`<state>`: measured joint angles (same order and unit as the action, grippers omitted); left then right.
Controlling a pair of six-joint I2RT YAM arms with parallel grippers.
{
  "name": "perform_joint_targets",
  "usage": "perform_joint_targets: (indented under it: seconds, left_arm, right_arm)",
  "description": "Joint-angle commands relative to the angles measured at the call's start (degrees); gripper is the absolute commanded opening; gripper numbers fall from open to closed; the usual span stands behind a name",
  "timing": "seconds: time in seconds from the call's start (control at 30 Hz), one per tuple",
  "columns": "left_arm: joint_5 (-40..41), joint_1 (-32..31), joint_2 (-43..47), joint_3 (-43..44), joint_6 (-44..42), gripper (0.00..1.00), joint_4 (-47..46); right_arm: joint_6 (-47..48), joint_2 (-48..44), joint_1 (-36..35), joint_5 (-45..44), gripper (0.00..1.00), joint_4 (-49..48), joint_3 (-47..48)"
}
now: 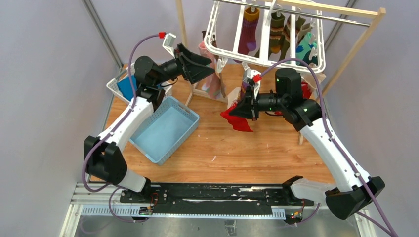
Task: Remove the socks clipped to the hanger
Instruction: Place the sock in the bin.
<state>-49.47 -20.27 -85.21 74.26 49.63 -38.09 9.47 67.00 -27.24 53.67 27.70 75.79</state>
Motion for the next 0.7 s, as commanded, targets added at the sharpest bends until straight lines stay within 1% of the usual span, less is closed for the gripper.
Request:
perform_joint_targets:
  seconds: [0.0,0.13,0.23,0.33,0.37,0.4,0.43,0.47,0.53,0.57,0.6,0.63,0.67]
  left_arm:
    - [-4.35,1.48,4.93,-1.95,-5.46,0.96,2.06]
    - [-9.73,1.47,10.07,-7.96,-12.11,0.97,2.79]
    - [-13.97,1.46,14.19,-13.88,-16.93,0.98,2.84]
    - [-15.00,1.51,19.24,-19.32,-22.94,1.00,3.34]
    - [-14.44,1.51,20.44,-20.32,-25.98,1.00,5.56]
    - [-13.09,1.73,21.51,-20.26,-29.82,1.00,10.73]
    - [-10.32,2.10,22.36,-18.78,-34.65,1.00,19.78]
    - [-8.02,2.53,23.04,-17.48,-39.63,1.00,25.71]
    - [2.49,3.46,23.64,-12.31,-48.50,0.99,41.53]
    - [7.07,4.28,23.91,-10.29,-49.45,0.99,45.66]
    - [10.66,5.80,24.42,-9.28,-49.31,0.99,47.14]
    - [14.93,7.69,25.11,-8.81,-47.06,0.99,46.66]
    - [17.07,10.79,25.65,-8.80,-44.10,0.99,45.45]
  right_arm:
    - [2.30,-1.33,-0.70,1.83,0.00,1.22,0.87]
    - [2.26,-1.09,-2.84,3.22,0.00,0.63,1.95]
    - [0.45,-0.57,-5.29,1.51,0.00,-1.82,2.98]
    - [-0.58,1.89,-7.87,-1.31,0.00,-1.84,5.31]
    - [-0.75,3.01,-9.09,-2.90,0.00,-1.44,6.32]
    - [-0.44,4.24,-10.54,-5.36,0.00,-0.31,7.49]
    - [0.83,5.82,-12.62,-8.19,0.00,1.18,9.38]
    - [1.47,7.19,-13.53,-9.45,0.00,2.50,10.21]
    - [3.00,9.32,-16.43,-14.10,0.00,3.31,11.22]
    - [3.87,10.13,-18.50,-16.07,0.00,3.34,11.20]
    - [4.83,10.94,-20.35,-18.68,0.00,3.19,11.14]
    - [5.83,11.92,-22.05,-21.17,0.00,3.15,11.26]
    - [6.72,12.90,-23.75,-23.91,0.00,3.05,11.41]
